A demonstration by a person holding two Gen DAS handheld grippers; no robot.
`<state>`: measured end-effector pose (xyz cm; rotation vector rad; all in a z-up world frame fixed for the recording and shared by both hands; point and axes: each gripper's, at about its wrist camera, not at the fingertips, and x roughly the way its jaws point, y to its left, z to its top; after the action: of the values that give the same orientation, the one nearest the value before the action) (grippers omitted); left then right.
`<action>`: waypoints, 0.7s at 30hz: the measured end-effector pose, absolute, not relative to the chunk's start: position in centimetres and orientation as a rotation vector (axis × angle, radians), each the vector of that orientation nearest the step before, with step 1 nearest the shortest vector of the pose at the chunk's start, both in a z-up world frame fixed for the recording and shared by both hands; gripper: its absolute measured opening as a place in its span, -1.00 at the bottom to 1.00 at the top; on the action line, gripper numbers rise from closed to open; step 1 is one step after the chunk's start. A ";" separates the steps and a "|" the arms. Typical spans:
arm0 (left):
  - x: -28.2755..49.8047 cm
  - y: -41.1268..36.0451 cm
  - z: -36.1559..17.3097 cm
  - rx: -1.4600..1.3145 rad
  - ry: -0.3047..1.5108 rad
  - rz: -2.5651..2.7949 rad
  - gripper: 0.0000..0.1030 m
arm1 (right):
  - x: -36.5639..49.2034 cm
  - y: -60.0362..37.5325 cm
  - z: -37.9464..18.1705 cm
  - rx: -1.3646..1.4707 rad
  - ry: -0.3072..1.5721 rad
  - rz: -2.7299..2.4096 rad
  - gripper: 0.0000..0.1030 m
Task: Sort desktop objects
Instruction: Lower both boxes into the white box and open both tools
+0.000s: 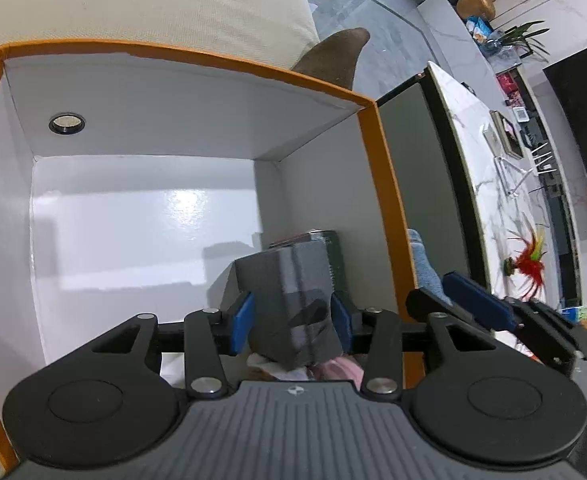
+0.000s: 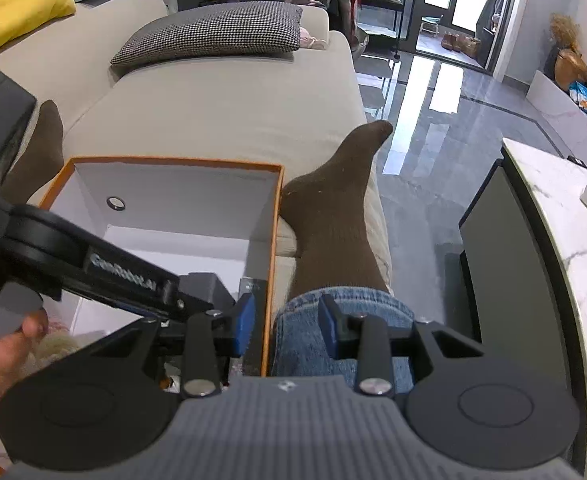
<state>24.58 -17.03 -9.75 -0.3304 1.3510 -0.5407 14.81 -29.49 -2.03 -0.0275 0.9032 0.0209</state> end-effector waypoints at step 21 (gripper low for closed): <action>22.5 -17.8 -6.5 -0.191 1.240 -0.560 -0.29 | 13.2 -29.7 -1.7 -0.006 0.897 0.045 -0.29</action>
<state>22.53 -17.85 -6.49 -0.1910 1.2395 -0.5597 13.25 -29.67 -1.65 -0.0063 0.8971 0.0455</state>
